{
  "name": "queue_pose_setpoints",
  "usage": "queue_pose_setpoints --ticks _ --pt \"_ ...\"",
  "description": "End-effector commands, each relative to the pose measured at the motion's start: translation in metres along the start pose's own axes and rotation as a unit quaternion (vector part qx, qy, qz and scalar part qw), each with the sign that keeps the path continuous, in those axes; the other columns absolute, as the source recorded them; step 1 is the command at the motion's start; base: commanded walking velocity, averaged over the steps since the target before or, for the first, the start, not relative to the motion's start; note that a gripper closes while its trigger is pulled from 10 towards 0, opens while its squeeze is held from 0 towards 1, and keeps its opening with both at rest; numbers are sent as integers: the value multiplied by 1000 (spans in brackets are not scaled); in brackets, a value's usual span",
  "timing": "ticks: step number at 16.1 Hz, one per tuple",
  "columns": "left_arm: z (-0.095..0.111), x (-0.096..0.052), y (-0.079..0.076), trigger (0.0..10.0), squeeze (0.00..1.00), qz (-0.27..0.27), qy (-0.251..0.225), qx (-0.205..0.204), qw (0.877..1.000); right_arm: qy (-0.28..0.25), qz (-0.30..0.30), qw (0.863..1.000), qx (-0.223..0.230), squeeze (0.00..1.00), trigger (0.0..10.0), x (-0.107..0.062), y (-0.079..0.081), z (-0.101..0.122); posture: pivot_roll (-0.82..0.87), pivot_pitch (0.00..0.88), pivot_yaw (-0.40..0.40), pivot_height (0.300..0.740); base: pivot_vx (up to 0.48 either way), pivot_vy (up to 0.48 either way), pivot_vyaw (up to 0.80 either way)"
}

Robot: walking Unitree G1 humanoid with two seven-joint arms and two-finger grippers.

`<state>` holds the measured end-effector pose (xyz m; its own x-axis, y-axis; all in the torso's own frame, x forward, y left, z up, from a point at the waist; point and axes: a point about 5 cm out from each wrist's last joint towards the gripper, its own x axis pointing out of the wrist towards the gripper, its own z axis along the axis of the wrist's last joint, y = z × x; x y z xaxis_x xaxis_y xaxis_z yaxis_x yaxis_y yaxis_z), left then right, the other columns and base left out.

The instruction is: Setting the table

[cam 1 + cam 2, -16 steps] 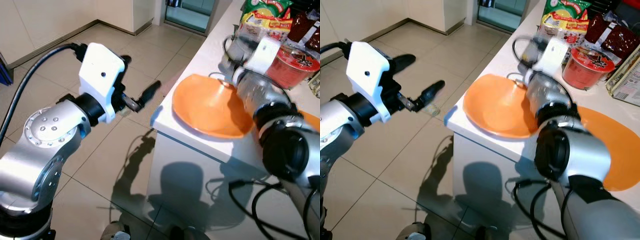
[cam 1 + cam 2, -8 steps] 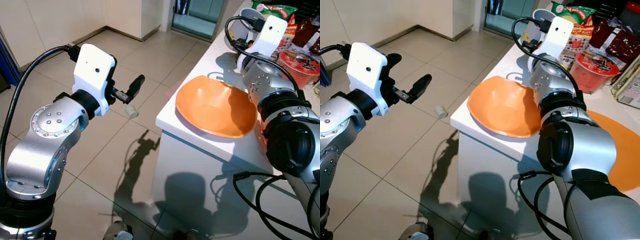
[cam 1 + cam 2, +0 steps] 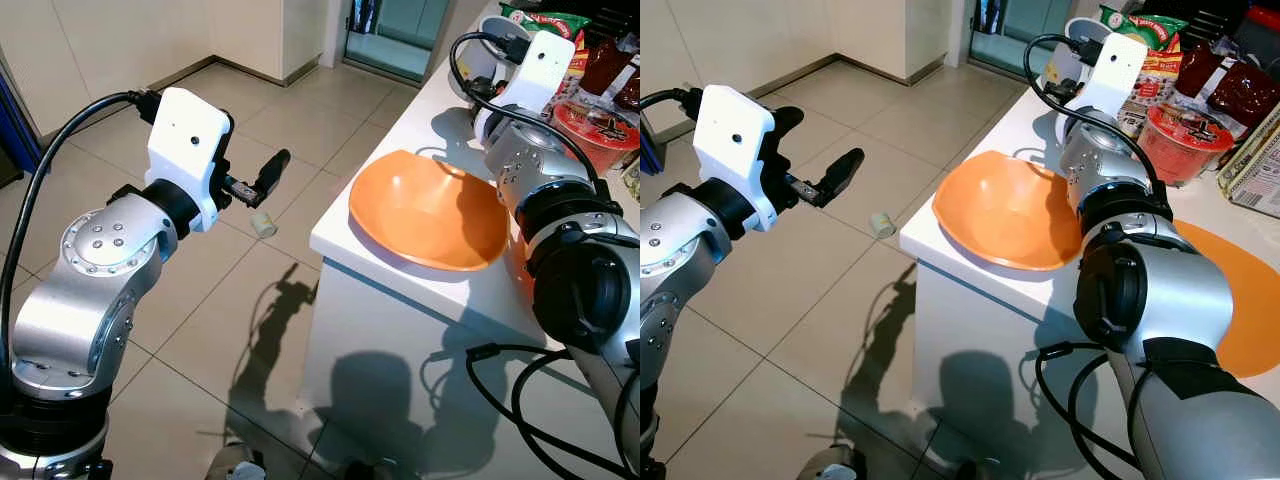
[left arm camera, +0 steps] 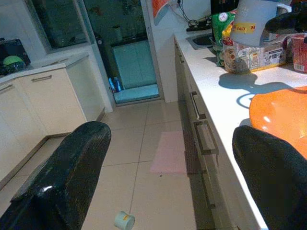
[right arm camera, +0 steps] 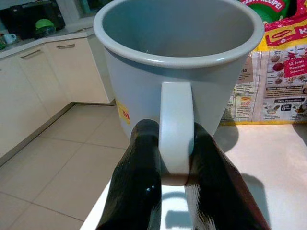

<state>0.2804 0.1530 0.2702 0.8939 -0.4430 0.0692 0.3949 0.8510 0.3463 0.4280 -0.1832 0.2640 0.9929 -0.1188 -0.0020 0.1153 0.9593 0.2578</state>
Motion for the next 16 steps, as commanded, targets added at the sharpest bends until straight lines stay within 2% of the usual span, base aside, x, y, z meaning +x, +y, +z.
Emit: queue_pose_setpoints --ticks 1,4,5,6,7,10,13,16 --pt "3 1 -1 10000 0 0 -7 4 1000 -31 -2 1000 -3 0 0 1 -1 18 175 0 -72 740 0 0 0" --pt "0 4 0 10000 0 5 -8 4 1000 -35 1 999 -6 0 0 1 0 20 169 0 -67 740 0 0 0" --pt "-11 10 3 10000 0 51 -6 -3 999 -123 18 992 -37 0 10000 -12 -11 27 36 0 -16 740 0 0 0" --pt "-24 17 4 10000 0 103 -3 -11 995 -226 58 970 -74 0 10000 -48 -11 34 38 0 -18 740 0 0 0" --pt "-26 17 7 10000 0 118 -3 -10 993 -250 67 962 -82 0 10000 -55 -9 39 40 0 -22 740 0 0 0" --pt "-24 16 12 10000 0 130 -9 -10 991 -255 75 961 -78 0 10000 -52 -6 46 42 0 -29 740 0 0 0" --pt "-22 18 12 10000 0 136 -26 -11 990 -257 92 959 -81 0 10000 -70 -1 47 45 0 -35 740 0 0 0" --pt "-30 16 3 10000 0 125 -18 -23 992 -235 86 964 -90 0 10000 -88 -4 20 29 0 -28 740 0 0 0"
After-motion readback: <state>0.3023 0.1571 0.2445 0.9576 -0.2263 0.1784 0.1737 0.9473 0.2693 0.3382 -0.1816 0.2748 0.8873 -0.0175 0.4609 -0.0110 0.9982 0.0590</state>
